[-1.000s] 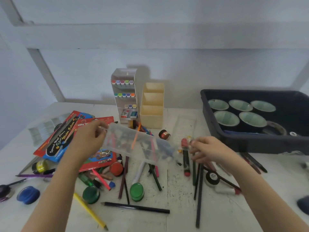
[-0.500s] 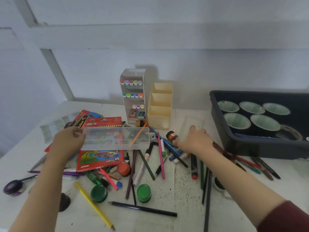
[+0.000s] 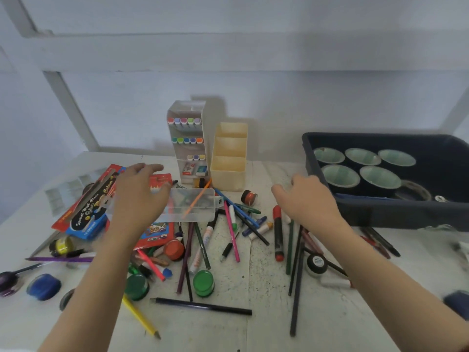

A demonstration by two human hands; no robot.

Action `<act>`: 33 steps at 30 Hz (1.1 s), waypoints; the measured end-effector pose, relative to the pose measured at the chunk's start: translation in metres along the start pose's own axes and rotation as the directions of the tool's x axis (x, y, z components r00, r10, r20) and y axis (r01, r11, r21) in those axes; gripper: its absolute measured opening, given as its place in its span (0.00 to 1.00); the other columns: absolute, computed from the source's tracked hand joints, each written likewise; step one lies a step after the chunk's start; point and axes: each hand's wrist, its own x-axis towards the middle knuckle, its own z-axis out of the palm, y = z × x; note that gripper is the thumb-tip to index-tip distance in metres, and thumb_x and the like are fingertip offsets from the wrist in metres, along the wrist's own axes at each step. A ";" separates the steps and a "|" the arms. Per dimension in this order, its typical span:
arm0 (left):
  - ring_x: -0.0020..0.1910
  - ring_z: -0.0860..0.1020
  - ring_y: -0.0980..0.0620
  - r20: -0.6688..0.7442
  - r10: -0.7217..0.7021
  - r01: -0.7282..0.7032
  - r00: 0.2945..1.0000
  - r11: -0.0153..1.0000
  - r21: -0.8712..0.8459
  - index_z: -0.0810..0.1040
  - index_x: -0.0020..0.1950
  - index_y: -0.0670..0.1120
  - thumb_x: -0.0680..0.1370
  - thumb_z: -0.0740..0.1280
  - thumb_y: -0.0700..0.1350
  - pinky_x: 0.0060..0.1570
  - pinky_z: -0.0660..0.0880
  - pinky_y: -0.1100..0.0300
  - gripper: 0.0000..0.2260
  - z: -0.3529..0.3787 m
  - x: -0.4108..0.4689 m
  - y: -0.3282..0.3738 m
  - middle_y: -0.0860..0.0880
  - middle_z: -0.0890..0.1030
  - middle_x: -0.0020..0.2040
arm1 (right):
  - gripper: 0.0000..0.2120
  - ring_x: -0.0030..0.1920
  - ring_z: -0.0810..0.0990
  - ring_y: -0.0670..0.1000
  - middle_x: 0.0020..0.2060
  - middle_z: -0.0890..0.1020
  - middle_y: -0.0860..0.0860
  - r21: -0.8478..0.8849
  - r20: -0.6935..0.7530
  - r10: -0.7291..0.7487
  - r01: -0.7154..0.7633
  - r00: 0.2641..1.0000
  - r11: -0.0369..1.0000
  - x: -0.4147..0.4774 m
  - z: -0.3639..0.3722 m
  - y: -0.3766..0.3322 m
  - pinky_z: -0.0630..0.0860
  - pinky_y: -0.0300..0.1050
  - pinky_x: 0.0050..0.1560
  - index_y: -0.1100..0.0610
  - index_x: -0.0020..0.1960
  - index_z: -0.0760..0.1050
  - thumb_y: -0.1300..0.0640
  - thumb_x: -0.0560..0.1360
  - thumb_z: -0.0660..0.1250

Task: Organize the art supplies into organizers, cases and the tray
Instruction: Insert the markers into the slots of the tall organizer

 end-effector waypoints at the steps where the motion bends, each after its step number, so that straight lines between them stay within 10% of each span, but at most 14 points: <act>1: 0.67 0.66 0.45 0.020 0.037 -0.036 0.999 0.998 -0.046 0.75 0.64 0.45 0.75 0.67 0.43 0.66 0.61 0.53 0.17 0.003 -0.003 0.009 0.41 0.72 0.66 | 0.20 0.45 0.73 0.56 0.45 0.73 0.55 0.037 -0.033 -0.033 0.034 0.999 0.999 -0.006 -0.008 -0.001 0.69 0.47 0.43 0.60 0.56 0.71 0.45 0.77 0.55; 6: 0.65 0.69 0.52 0.196 0.173 -0.120 0.965 0.960 -0.254 0.69 0.69 0.54 0.76 0.68 0.46 0.66 0.66 0.53 0.22 0.022 -0.019 0.045 0.52 0.71 0.67 | 0.21 0.36 0.75 0.55 0.35 0.77 0.54 0.414 -0.058 -0.047 0.067 0.997 0.908 -0.018 -0.046 0.007 0.70 0.46 0.36 0.61 0.40 0.74 0.47 0.78 0.53; 13: 0.51 0.77 0.59 0.343 0.100 0.092 0.934 0.861 -0.501 0.63 0.72 0.52 0.77 0.66 0.48 0.49 0.75 0.61 0.24 0.037 -0.036 0.077 0.55 0.75 0.59 | 0.33 0.33 0.78 0.56 0.42 0.84 0.62 0.758 0.513 -0.051 -0.425 0.857 0.495 -0.025 -0.059 0.047 0.70 0.45 0.36 0.65 0.43 0.79 0.43 0.80 0.44; 18: 0.29 0.80 0.54 0.470 -0.006 0.276 0.883 0.817 -0.507 0.75 0.58 0.42 0.76 0.66 0.37 0.30 0.77 0.65 0.10 0.034 -0.060 0.093 0.46 0.83 0.34 | 0.34 0.27 0.78 0.54 0.39 0.84 0.60 0.656 0.453 0.051 -0.371 0.890 0.657 -0.045 -0.046 0.080 0.71 0.41 0.24 0.63 0.47 0.78 0.39 0.80 0.43; 24: 0.28 0.81 0.51 0.737 -0.059 0.339 0.673 0.911 -0.237 0.76 0.45 0.39 0.78 0.66 0.41 0.27 0.77 0.63 0.06 0.041 -0.113 0.125 0.45 0.84 0.33 | 0.10 0.21 0.73 0.46 0.31 0.79 0.52 0.308 0.441 0.006 -0.157 0.897 0.938 -0.069 -0.053 0.125 0.70 0.40 0.24 0.59 0.47 0.75 0.53 0.79 0.62; 33: 0.22 0.75 0.56 0.843 -0.024 0.168 0.538 0.983 -0.080 0.77 0.38 0.41 0.77 0.65 0.48 0.23 0.69 0.67 0.13 0.081 -0.182 0.155 0.47 0.83 0.31 | 0.14 0.29 0.72 0.46 0.34 0.77 0.50 0.103 0.647 0.030 -0.126 0.762 0.987 -0.094 -0.076 0.183 0.70 0.39 0.32 0.51 0.48 0.77 0.42 0.70 0.70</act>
